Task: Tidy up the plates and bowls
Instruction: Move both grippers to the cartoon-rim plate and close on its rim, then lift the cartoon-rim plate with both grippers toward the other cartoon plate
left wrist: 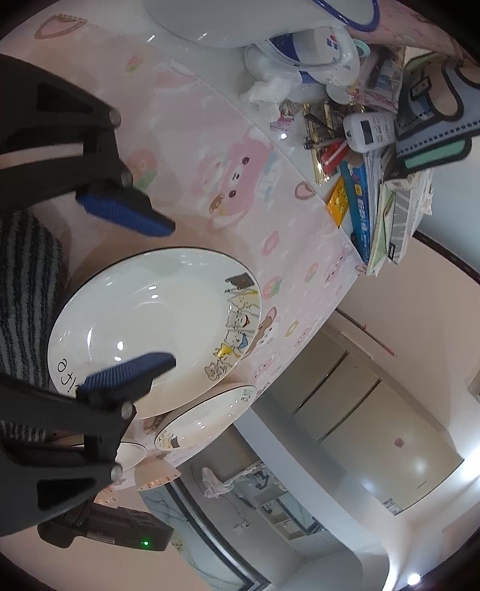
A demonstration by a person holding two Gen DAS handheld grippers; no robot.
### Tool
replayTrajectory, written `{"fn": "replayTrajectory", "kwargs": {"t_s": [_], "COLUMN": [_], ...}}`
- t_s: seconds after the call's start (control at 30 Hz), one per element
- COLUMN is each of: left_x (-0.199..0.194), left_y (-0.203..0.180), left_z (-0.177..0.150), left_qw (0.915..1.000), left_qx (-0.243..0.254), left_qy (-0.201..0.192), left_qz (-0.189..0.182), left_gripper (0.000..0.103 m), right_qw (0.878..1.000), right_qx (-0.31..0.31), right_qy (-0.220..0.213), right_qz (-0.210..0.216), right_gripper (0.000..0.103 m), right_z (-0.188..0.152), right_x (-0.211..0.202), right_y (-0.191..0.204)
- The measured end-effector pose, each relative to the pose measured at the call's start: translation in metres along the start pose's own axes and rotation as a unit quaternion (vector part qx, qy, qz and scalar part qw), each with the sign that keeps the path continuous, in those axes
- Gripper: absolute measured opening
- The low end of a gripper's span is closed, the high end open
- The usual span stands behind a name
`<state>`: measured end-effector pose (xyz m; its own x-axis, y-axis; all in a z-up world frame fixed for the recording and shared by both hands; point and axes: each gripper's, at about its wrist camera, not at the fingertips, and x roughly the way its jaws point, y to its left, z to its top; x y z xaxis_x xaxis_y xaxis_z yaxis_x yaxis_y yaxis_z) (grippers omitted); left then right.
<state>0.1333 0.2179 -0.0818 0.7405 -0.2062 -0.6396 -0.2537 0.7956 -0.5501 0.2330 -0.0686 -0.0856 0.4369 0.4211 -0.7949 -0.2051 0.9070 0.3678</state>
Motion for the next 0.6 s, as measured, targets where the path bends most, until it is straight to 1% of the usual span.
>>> {"fn": "replayTrajectory", "kwargs": {"t_s": [0.1, 0.2, 0.23, 0.27, 0.33, 0.37, 0.4, 0.5, 0.6], "left_x": [0.000, 0.010, 0.014, 0.018, 0.027, 0.029, 0.031, 0.034, 0.034], "left_y": [0.006, 0.007, 0.008, 0.009, 0.011, 0.011, 0.012, 0.017, 0.012], "left_z": [0.002, 0.001, 0.001, 0.000, 0.000, -0.001, -0.001, 0.000, -0.001], "left_qw": [0.9999, 0.9995, 0.9992, 0.9988, 0.9970, 0.9967, 0.9963, 0.9952, 0.9957], "left_qx": [-0.015, -0.016, -0.019, -0.021, -0.026, -0.026, -0.027, -0.043, -0.034], "left_qy": [-0.001, 0.025, 0.035, 0.045, 0.072, 0.076, 0.080, 0.086, 0.084], "left_qz": [-0.003, 0.005, 0.008, 0.006, -0.003, -0.005, -0.011, -0.019, -0.013], "left_gripper": [0.069, 0.068, 0.062, 0.048, 0.042, 0.040, 0.040, 0.040, 0.040], "right_qw": [1.000, 0.999, 0.999, 0.998, 0.997, 0.996, 0.995, 0.997, 0.997], "right_qx": [0.013, 0.023, 0.025, 0.029, 0.043, 0.048, 0.050, 0.040, 0.037], "right_qy": [0.003, 0.007, 0.008, 0.007, 0.008, 0.011, 0.013, 0.011, 0.014], "right_qz": [0.016, 0.037, 0.046, 0.052, 0.069, 0.076, 0.080, 0.070, 0.065], "right_gripper": [0.016, 0.012, 0.012, 0.012, 0.012, 0.012, 0.012, 0.012, 0.013], "right_z": [0.000, 0.001, 0.000, 0.000, 0.000, 0.000, 0.001, 0.001, 0.001], "right_x": [0.002, 0.003, 0.005, 0.005, 0.007, 0.007, 0.008, 0.011, 0.017], "right_y": [-0.004, -0.007, -0.007, -0.009, -0.014, -0.016, -0.017, -0.012, -0.009]}}
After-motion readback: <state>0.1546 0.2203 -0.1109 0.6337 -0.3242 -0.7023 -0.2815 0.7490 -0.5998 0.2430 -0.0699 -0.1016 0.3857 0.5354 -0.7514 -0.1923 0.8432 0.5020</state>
